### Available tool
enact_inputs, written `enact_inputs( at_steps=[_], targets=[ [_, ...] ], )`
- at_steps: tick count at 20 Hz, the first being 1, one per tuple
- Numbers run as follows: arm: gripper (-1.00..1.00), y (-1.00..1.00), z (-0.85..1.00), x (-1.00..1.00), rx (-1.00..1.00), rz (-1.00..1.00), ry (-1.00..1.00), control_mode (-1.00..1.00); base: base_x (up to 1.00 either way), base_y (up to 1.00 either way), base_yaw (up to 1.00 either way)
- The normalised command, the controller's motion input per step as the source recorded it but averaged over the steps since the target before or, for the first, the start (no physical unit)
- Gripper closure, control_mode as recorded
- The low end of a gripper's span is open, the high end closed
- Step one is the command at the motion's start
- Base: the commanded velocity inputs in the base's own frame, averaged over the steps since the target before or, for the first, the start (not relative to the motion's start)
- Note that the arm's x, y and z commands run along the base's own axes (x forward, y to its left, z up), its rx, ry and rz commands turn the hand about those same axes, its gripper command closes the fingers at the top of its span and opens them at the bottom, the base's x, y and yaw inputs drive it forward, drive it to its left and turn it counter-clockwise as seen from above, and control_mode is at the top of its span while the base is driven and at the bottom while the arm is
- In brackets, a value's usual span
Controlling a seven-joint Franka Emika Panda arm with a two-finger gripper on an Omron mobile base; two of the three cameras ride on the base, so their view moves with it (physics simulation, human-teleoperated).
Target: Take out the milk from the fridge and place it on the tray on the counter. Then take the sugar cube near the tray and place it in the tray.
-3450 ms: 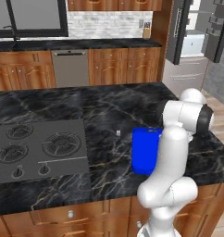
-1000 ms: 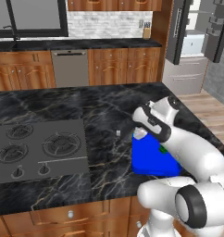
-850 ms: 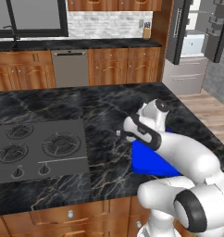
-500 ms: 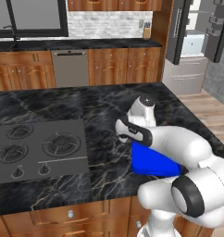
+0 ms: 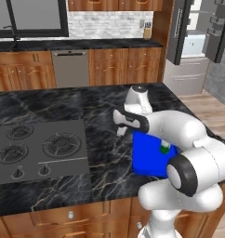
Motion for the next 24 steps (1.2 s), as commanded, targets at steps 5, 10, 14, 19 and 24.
enact_inputs(
  at_steps=[5, 10, 14, 19, 24],
  targets=[
    [-1.00, 0.00, -0.17, 0.30, -0.12, 0.00, 0.07, -1.00, 0.00, 0.00, 0.00],
    [-1.00, 0.00, -0.22, 0.25, -0.04, 0.00, 0.04, -1.00, 0.00, 0.00, 0.00],
    [-1.00, 0.00, -0.33, 0.29, 0.00, 0.00, 0.00, -1.00, 0.00, 0.00, 0.00],
    [-1.00, 0.00, -0.41, 0.38, 0.00, 0.00, 0.06, -1.00, 0.00, 0.00, 0.00],
    [-1.00, 0.00, -0.27, 0.48, 0.00, 0.00, 0.06, -1.00, 0.00, 0.00, 0.00]
  ],
)
